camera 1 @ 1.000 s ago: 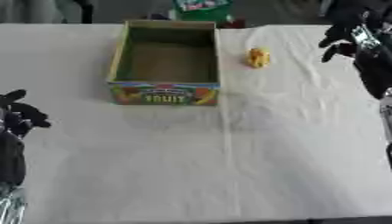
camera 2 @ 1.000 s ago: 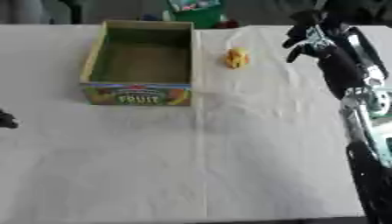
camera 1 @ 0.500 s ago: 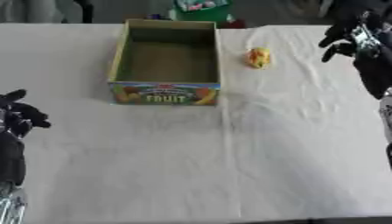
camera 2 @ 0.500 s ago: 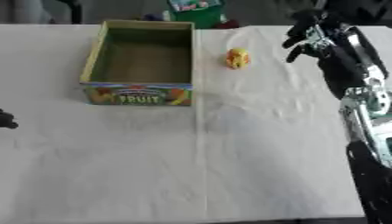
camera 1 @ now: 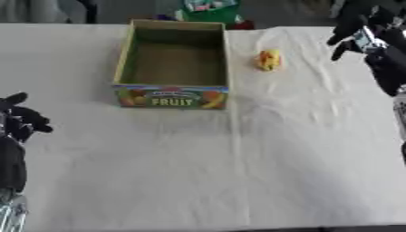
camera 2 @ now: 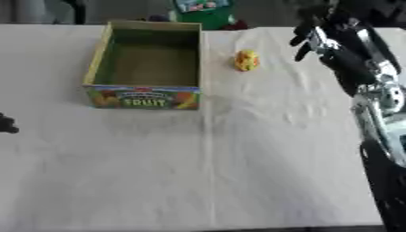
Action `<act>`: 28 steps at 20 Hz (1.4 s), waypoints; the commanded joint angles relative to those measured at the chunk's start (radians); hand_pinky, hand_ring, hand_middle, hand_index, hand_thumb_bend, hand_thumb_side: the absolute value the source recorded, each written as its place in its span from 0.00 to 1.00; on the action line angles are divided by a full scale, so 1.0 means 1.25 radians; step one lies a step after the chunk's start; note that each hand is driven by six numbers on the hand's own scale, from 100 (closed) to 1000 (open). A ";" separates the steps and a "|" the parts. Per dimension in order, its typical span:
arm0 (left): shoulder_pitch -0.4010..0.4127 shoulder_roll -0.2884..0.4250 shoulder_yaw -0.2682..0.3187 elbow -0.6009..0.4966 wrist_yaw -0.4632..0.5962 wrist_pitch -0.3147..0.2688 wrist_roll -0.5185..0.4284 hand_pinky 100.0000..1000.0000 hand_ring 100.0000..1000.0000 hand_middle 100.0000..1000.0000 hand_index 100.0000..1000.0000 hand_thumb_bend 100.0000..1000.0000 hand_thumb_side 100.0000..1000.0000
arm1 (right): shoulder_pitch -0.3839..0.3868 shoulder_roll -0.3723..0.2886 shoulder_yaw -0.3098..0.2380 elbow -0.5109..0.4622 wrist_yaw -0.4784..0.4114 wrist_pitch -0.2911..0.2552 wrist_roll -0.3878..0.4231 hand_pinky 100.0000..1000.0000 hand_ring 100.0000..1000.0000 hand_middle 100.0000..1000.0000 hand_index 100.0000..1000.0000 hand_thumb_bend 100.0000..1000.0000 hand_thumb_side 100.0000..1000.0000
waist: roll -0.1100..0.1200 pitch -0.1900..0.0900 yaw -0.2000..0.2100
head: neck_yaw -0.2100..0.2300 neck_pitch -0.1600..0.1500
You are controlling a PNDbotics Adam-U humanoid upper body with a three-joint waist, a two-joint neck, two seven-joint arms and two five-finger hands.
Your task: Pick up objects on the table and place them in the box.
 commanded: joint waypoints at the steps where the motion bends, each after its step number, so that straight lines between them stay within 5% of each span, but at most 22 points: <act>1: -0.002 0.008 0.002 -0.012 -0.005 -0.001 -0.005 0.41 0.44 0.39 0.71 0.00 0.76 | -0.042 -0.076 0.014 0.044 0.032 -0.024 0.019 0.36 0.52 0.51 0.72 0.00 0.19 | 0.000 -0.015 0.002 | -0.007 -0.004; 7: -0.001 0.010 -0.003 -0.011 -0.004 -0.001 -0.010 0.41 0.44 0.39 0.71 0.00 0.75 | -0.140 -0.147 0.057 0.170 0.104 -0.031 0.053 0.38 0.54 0.53 0.74 0.00 0.13 | 0.000 -0.017 0.011 | -0.014 -0.003; 8: -0.001 0.011 -0.003 -0.011 -0.004 -0.001 -0.011 0.41 0.44 0.39 0.71 0.00 0.77 | -0.158 -0.148 0.061 0.192 0.117 -0.030 0.059 0.38 0.54 0.53 0.74 0.00 0.24 | 0.000 -0.017 0.013 | -0.016 -0.004; 9: -0.001 0.011 -0.004 -0.011 -0.004 -0.001 -0.012 0.41 0.44 0.39 0.71 0.00 0.75 | -0.176 -0.148 0.063 0.214 0.131 -0.031 0.066 0.38 0.55 0.53 0.74 0.00 0.13 | 0.000 -0.018 0.016 | -0.018 -0.005; 14: -0.001 0.014 -0.009 -0.010 -0.003 -0.001 -0.018 0.41 0.44 0.39 0.71 0.00 0.75 | -0.276 -0.136 0.081 0.328 0.201 -0.029 0.088 0.42 0.57 0.55 0.75 0.00 0.11 | -0.003 -0.019 0.029 | -0.028 -0.007; 22: -0.015 0.021 -0.019 -0.013 0.000 -0.001 -0.030 0.41 0.44 0.39 0.71 0.00 0.75 | -0.380 -0.129 0.130 0.508 0.312 -0.023 0.111 0.58 0.67 0.68 0.84 0.00 0.12 | -0.012 -0.012 0.073 | -0.057 -0.020; 28: -0.025 0.023 -0.025 -0.016 0.002 -0.001 -0.038 0.41 0.44 0.39 0.71 0.00 0.75 | -0.417 -0.128 0.190 0.645 0.396 -0.014 0.111 0.81 0.84 0.86 0.92 0.00 0.17 | -0.017 -0.004 0.099 | -0.076 -0.029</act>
